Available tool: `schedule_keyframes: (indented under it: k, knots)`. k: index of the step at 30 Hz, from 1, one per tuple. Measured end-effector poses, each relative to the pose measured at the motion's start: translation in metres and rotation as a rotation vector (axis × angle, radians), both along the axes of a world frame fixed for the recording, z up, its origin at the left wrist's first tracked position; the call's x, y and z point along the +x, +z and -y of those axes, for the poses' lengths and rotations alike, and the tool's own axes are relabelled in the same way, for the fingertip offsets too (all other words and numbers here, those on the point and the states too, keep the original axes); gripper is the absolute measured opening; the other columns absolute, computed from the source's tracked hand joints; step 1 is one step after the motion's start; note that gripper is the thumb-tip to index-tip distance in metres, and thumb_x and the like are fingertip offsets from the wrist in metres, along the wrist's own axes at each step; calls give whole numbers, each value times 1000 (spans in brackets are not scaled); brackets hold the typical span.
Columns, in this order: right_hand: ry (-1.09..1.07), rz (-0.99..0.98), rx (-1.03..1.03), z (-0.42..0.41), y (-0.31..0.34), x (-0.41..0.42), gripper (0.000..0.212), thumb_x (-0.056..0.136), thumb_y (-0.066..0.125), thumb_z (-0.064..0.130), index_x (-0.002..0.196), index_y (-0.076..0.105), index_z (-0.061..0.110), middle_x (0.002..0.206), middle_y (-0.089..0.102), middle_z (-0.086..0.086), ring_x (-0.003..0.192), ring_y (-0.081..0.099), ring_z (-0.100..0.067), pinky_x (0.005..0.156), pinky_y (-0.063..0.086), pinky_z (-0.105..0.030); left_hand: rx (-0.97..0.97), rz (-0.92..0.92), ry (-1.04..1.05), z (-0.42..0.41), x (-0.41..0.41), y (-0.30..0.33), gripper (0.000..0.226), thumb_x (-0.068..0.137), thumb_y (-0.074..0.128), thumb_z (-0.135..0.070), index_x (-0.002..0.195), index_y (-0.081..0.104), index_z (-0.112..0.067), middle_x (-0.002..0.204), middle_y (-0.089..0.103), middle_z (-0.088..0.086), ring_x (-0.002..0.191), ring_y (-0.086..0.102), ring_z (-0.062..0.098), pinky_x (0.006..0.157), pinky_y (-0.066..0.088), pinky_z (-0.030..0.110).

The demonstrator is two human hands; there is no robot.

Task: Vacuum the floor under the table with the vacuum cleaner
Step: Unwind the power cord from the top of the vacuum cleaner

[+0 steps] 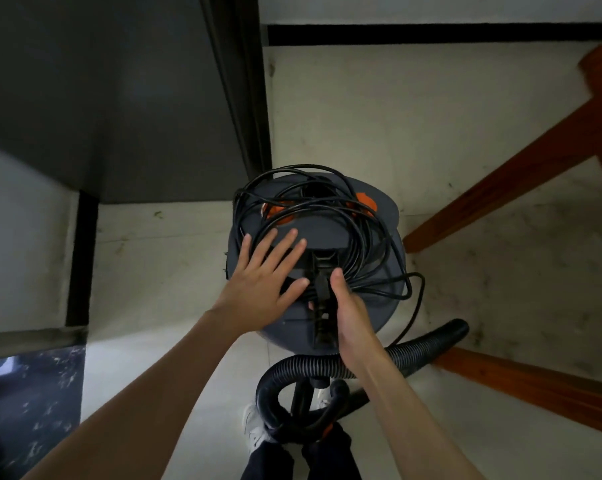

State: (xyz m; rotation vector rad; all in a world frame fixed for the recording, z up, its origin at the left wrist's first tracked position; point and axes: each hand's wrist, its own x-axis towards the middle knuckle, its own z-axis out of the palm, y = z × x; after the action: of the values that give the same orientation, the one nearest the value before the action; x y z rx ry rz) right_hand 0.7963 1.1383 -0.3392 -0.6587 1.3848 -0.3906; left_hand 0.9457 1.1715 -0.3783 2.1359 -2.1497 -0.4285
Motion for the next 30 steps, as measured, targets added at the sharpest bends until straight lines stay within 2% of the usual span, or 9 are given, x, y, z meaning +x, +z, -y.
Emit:
schedule_keyframes:
  k: [3,9,13,16,18,20,22,26,30]
  knots:
    - [-12,35,2,26,-6,-5,34,93,47,49,108,66,25,107,72,4,105,65,-16,94,50,-34,6,-8,-15,29,-1,2,68,97,6,-56,146,32,-17,151,34,4,138,30,30,110,12,54]
    - [-38,22,37,89,-8,-4,41,94,47,48,114,65,17,109,71,-3,102,65,-21,98,49,-45,33,-24,-22,95,1,3,70,94,1,-60,148,21,-21,155,25,0,142,21,27,113,6,51]
    - [-24,31,18,140,-5,-6,38,96,48,45,115,66,17,115,69,-2,109,62,-21,100,47,-43,49,-50,11,140,-1,4,71,88,-8,-65,146,4,-27,157,10,-6,145,6,23,113,-9,48]
    - [7,-35,-3,171,-10,-17,40,95,51,46,118,64,16,116,67,-1,108,62,-20,100,47,-41,35,-42,23,163,-12,2,67,93,-1,-62,149,9,-28,157,14,-6,144,6,20,111,-7,54]
    - [17,-89,23,181,-16,-24,59,83,58,61,121,61,16,120,65,-4,109,60,-22,100,46,-44,-3,-32,30,170,-21,-1,62,97,8,-58,148,21,-26,155,23,-4,141,13,22,113,-1,57]
    - [5,-109,56,186,-21,-29,97,54,62,84,124,58,16,121,64,-6,110,59,-24,101,45,-46,-38,-24,48,174,-26,-4,61,98,11,-57,147,26,-24,154,26,-3,140,17,23,112,1,57]
    - [8,-118,67,191,-25,-29,110,39,61,89,120,60,15,118,65,-13,108,61,-28,100,46,-48,-63,-14,57,178,-27,-6,61,98,12,-56,146,29,-23,153,29,-3,139,22,25,111,3,57]
    - [54,-134,42,196,-24,-30,35,85,57,56,99,65,25,106,69,-4,103,62,-23,100,46,-47,-45,-23,55,177,-28,-7,61,98,12,-55,144,31,-21,151,34,-1,137,26,27,111,3,58]
    - [75,-159,74,199,-22,-30,28,88,55,54,95,61,28,103,67,0,103,61,-22,100,46,-46,-16,-7,60,179,-28,-4,62,98,12,-55,144,33,-19,150,36,1,136,28,28,110,7,61]
